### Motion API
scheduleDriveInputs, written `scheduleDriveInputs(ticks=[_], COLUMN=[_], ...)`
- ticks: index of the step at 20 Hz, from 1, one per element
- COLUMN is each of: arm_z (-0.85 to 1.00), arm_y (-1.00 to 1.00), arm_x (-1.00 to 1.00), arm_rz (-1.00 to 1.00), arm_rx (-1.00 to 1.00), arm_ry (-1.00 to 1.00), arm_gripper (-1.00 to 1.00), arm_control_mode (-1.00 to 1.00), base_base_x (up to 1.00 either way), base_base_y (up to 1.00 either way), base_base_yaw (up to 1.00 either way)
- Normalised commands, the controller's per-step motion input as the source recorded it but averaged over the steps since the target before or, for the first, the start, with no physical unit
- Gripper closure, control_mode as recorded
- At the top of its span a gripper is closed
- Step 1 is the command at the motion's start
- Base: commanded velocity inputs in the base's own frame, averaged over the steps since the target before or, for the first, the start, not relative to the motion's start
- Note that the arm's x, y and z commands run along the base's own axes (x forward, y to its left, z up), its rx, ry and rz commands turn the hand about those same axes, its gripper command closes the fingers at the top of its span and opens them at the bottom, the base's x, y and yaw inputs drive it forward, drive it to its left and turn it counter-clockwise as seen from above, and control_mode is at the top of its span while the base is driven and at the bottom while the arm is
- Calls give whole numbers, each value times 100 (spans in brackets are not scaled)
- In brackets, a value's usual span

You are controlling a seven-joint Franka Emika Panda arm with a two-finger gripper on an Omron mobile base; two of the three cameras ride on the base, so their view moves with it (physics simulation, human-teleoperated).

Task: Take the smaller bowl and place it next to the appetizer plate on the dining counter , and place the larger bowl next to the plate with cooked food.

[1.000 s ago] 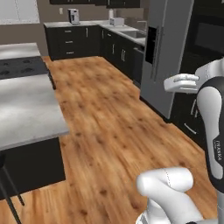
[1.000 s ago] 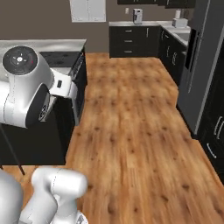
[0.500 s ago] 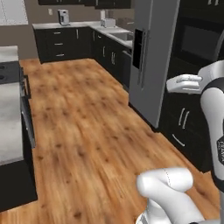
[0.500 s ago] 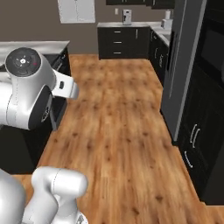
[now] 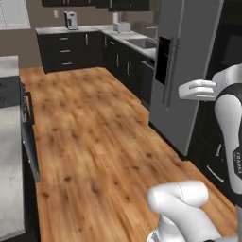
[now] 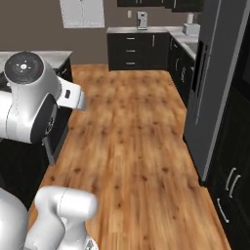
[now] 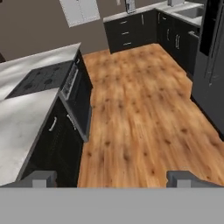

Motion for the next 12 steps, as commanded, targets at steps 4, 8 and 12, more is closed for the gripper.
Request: scheduleDriveInputs(ticks=[4,8,12], arm_z=[0,0,0], arm_y=[0,0,0], arm_x=[0,0,0], arm_rz=[0,0,0], arm_rx=[0,0,0], arm_ry=[0,0,0], arm_gripper=[-100,-100,-100], arm_control_mode=[100,100,100], base_base_x=[100,100,100], base_base_y=[0,0,-1], base_base_yaw=[0,0,0])
